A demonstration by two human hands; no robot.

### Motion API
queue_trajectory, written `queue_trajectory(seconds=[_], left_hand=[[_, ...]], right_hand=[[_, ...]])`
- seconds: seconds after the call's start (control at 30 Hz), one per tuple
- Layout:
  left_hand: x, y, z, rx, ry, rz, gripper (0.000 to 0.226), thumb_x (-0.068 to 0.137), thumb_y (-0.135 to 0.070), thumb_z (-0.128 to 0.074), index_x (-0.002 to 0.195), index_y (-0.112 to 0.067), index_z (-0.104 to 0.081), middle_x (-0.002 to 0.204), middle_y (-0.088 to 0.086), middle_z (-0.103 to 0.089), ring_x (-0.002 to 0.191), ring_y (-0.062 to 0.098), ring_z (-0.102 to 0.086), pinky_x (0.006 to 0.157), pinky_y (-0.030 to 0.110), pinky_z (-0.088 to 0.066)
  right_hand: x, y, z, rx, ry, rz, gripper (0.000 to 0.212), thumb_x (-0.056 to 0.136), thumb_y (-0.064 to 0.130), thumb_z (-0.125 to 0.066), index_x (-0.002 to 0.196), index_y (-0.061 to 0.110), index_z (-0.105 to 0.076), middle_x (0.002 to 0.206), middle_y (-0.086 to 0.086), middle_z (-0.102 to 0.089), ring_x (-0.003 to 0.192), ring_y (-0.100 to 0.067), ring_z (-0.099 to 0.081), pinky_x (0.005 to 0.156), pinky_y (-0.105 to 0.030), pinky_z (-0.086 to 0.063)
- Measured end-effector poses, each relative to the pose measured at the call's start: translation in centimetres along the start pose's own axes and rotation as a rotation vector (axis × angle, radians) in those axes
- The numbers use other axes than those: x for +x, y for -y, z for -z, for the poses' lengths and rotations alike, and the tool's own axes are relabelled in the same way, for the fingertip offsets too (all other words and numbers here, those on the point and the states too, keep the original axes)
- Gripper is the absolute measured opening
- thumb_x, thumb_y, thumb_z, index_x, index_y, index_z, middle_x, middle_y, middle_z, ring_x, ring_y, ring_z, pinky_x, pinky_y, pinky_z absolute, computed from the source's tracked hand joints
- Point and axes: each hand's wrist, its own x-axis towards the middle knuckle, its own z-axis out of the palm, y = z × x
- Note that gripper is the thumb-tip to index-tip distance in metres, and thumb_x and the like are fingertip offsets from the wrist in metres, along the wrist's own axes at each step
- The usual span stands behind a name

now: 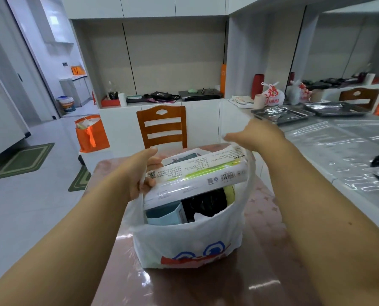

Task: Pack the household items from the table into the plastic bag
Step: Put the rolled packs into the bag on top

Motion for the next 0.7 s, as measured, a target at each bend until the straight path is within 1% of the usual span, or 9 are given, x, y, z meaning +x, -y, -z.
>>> queue_trajectory(seconds=[0.1,0.23,0.3,0.4,0.47,0.53,0.6,0.63,0.7], left_hand=[[0.0,-0.2,-0.1,0.040,-0.023,-0.009,0.044,0.093,-0.055,-0.044,0.106,-0.017,-0.063,0.125,0.004,-0.058,0.061,0.016,-0.043,0.048,0.019,-0.037],[0.3,-1.0,-0.3,-0.003,-0.087,-0.042,0.033,0.093,-0.047,-0.049,0.106,-0.019,-0.060,0.115,0.001,-0.062,0.065,0.016,-0.044,0.052,0.017,-0.038],[0.3,-1.2,-0.3,-0.012,-0.106,-0.057,0.033,0.094,-0.043,-0.051,0.113,-0.018,-0.058,0.109,0.000,-0.063,0.066,0.017,-0.045,0.050,0.018,-0.038],[0.1,-1.0,-0.6,0.036,-0.076,-0.036,0.026,0.094,-0.042,-0.051,0.104,-0.019,-0.061,0.111,0.000,-0.063,0.066,0.015,-0.045,0.056,0.017,-0.039],[0.2,-0.8,-0.9,0.069,-0.078,-0.011,0.029,0.092,-0.042,-0.055,0.109,-0.019,-0.063,0.104,0.001,-0.064,0.063,0.013,-0.044,0.060,0.016,-0.040],[0.0,-0.8,-1.4,0.151,-0.097,-0.003,0.032,0.090,-0.038,-0.060,0.113,-0.016,-0.062,0.096,0.003,-0.063,0.057,0.012,-0.040,0.058,0.016,-0.039],[-0.1,-1.2,-1.7,0.215,-0.107,-0.015,0.031,0.090,-0.035,-0.062,0.111,-0.013,-0.062,0.092,0.003,-0.062,0.052,0.011,-0.036,0.052,0.016,-0.037],[-0.1,-1.3,-1.9,0.231,-0.101,-0.021,0.032,0.090,-0.035,-0.062,0.112,-0.012,-0.062,0.092,0.003,-0.062,0.050,0.010,-0.036,0.049,0.016,-0.037],[-0.2,-1.6,-2.0,0.238,-0.080,-0.012,0.032,0.089,-0.035,-0.063,0.113,-0.014,-0.061,0.095,0.001,-0.065,0.048,0.010,-0.037,0.043,0.016,-0.035]], right_hand=[[0.1,-1.4,-1.0,0.094,0.249,-0.057,0.048,0.078,0.056,-0.064,0.094,0.011,-0.056,0.090,-0.007,-0.059,0.086,-0.027,-0.059,0.074,-0.034,-0.049],[0.9,-1.1,-2.3,0.271,0.169,-0.034,0.022,0.087,0.026,-0.061,0.085,0.005,-0.060,0.079,-0.010,-0.058,0.077,-0.028,-0.057,0.063,-0.029,-0.044],[1.2,-1.1,-2.7,0.324,0.105,-0.051,0.022,0.089,0.023,-0.058,0.076,0.005,-0.059,0.070,-0.009,-0.057,0.070,-0.029,-0.055,0.055,-0.027,-0.043],[2.2,-1.1,-2.6,0.703,0.204,-0.161,0.030,0.097,0.024,-0.051,0.079,0.001,-0.060,0.068,-0.014,-0.064,0.068,-0.030,-0.063,0.078,-0.042,-0.058],[2.5,-1.0,-2.0,0.679,0.259,-0.178,0.031,0.100,0.023,-0.045,0.082,0.002,-0.058,0.064,-0.013,-0.065,0.066,-0.028,-0.060,0.084,-0.041,-0.054],[3.2,-0.6,-1.1,0.407,0.091,-0.074,0.022,0.098,0.015,-0.044,0.099,0.001,-0.061,0.085,-0.013,-0.069,0.076,-0.027,-0.059,0.080,-0.038,-0.053],[3.4,0.4,0.2,0.351,-0.177,0.019,0.026,0.096,0.006,-0.045,0.116,-0.001,-0.060,0.112,-0.018,-0.064,0.093,-0.030,-0.062,0.083,-0.037,-0.055],[3.6,0.8,0.8,0.386,-0.214,0.033,0.028,0.097,0.008,-0.046,0.120,-0.002,-0.058,0.117,-0.017,-0.062,0.099,-0.032,-0.062,0.086,-0.040,-0.055],[3.5,0.9,1.6,0.452,-0.180,-0.001,0.041,0.097,0.030,-0.047,0.126,0.002,-0.053,0.123,-0.014,-0.060,0.108,-0.035,-0.059,0.091,-0.046,-0.052]])
